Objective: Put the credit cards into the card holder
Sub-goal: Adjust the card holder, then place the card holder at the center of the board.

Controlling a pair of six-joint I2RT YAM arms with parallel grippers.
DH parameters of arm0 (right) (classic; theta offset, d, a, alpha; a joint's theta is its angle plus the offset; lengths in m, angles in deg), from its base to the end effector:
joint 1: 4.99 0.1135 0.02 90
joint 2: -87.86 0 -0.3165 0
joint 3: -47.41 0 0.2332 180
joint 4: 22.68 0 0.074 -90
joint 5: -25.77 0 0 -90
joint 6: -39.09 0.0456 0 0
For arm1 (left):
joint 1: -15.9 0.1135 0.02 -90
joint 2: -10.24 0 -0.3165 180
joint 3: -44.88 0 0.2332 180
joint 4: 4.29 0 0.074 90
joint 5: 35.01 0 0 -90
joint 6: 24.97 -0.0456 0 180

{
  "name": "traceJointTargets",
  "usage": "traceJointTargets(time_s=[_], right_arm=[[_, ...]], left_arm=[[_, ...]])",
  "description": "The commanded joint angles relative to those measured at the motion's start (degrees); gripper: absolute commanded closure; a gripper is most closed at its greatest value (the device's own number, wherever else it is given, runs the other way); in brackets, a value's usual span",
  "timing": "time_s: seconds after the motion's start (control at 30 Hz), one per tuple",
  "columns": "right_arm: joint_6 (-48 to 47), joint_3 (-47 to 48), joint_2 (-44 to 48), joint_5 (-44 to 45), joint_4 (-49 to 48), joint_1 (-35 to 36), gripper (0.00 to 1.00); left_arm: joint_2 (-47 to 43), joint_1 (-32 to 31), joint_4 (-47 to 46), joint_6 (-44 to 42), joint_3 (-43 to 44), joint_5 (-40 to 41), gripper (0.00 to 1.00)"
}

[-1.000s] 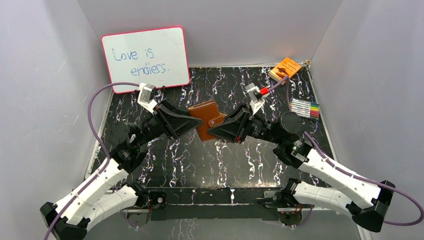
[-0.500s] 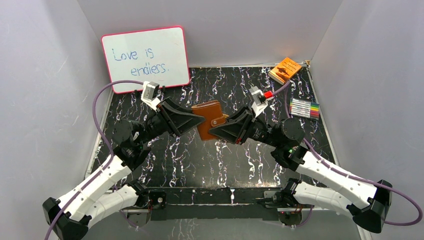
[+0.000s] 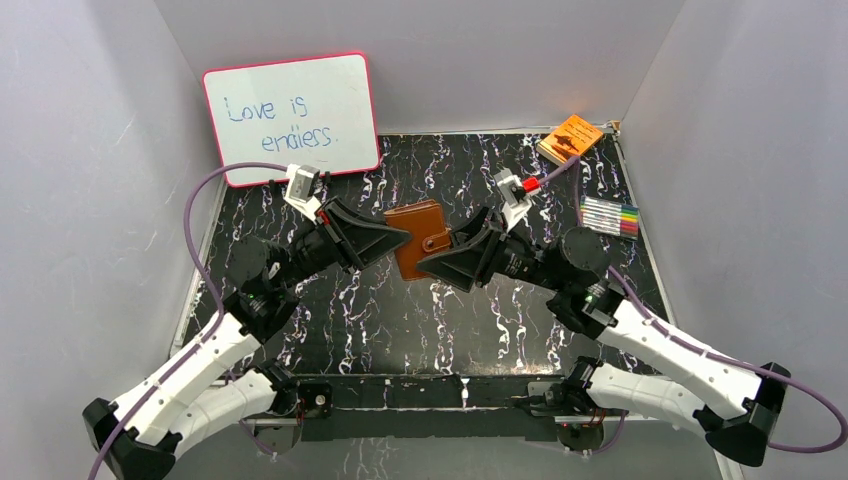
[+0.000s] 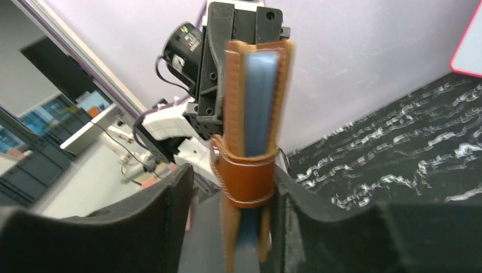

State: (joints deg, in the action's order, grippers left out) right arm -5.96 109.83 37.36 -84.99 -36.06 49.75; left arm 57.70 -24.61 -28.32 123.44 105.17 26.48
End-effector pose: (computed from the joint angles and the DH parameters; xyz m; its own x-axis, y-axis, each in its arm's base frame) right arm 0.0747 0.1337 0.4557 -0.4955 0.4435 -0.7469 -0.8456 -0.0497 0.5315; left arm 0.0806 -0.0975 0.4669 -0.4946 -0.5619 -0.6630 0.8396 -0.1119 -0.5316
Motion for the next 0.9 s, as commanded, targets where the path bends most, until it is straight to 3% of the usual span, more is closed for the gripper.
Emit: traceJointTargets(time_s=[0.0, 0.17, 0.3, 0.43, 0.53, 0.67, 0.87], right_arm=[[-7.83, 8.24, 3.22, 1.36, 20.72, 0.09, 0.34], [-16.02, 10.41, 12.22, 12.35, 42.17, 0.04, 0.11], [-19.45, 14.55, 14.83, 24.54, 57.53, 0.09, 0.03], [-19.7, 15.62, 12.36, 36.87, 66.11, 0.1, 0.01], [-17.05, 12.57, 10.16, 47.2, 67.9, 0.1, 0.01], [-14.76, 8.05, 7.99, 50.54, 63.1, 0.1, 0.02], [-13.39, 8.58, 2.19, 52.64, 62.46, 0.1, 0.02]], left_arm=[[-4.3, -0.14, 17.04, -9.58, 5.28, 7.78, 1.0], [-4.39, -0.18, 39.36, -18.77, 12.35, 13.42, 1.0], [1.0, -0.18, 59.6, -21.97, 17.61, 19.15, 1.0], [6.87, -0.18, 74.33, -17.71, 18.67, 32.69, 1.0], [8.79, -0.18, 75.25, -15.61, 16.65, 33.29, 1.0], [7.88, 0.49, 67.9, -14.87, 11.34, 28.95, 1.0], [12.71, 8.4, 60.79, -11.96, 5.34, 13.39, 1.0]])
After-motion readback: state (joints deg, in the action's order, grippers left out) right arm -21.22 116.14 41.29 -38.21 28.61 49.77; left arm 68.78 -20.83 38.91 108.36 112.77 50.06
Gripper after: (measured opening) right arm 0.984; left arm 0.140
